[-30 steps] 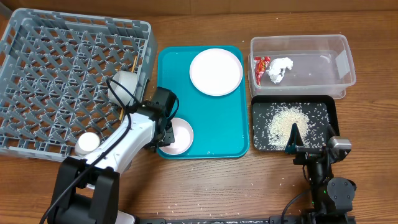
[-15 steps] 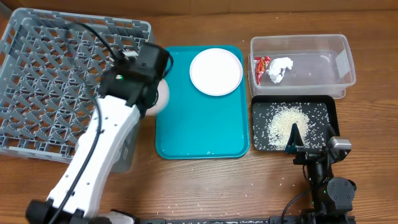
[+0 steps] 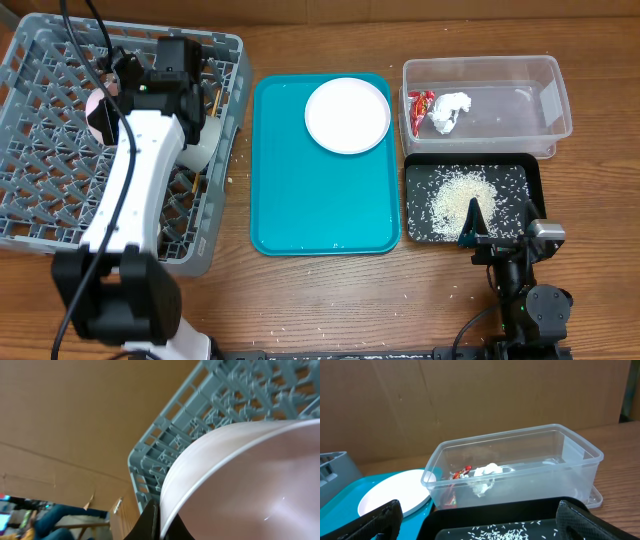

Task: Sort waste into correct bins and load items into the dishwasher
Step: 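Lift the pink bowl and set it into the dish rack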

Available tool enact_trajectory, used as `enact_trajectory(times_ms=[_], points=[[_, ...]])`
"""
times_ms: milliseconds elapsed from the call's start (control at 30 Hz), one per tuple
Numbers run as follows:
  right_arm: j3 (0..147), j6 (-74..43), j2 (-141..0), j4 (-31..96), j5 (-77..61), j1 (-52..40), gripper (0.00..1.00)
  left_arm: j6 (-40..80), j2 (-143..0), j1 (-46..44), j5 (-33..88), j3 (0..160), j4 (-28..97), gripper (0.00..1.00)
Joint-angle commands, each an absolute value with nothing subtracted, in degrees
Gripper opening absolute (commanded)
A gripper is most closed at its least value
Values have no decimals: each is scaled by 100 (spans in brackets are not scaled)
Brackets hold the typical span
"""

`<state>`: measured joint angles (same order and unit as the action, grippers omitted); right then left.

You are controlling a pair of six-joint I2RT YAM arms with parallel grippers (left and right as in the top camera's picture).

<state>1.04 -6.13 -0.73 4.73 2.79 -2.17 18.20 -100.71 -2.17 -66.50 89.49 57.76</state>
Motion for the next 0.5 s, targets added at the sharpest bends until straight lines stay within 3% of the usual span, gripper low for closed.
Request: enact_trajectory(times_ms=[0, 400, 467], points=[[47, -593, -30, 456, 268, -191, 100, 1522, -10687, -14, -6611, 8973, 5553, 4], [47, -593, -30, 456, 270, -191, 100, 923, -11410, -154, -6969, 8973, 5124, 4], [47, -593, -30, 456, 268, -191, 100, 766, -11410, -163, -7618, 8973, 4971, 4]])
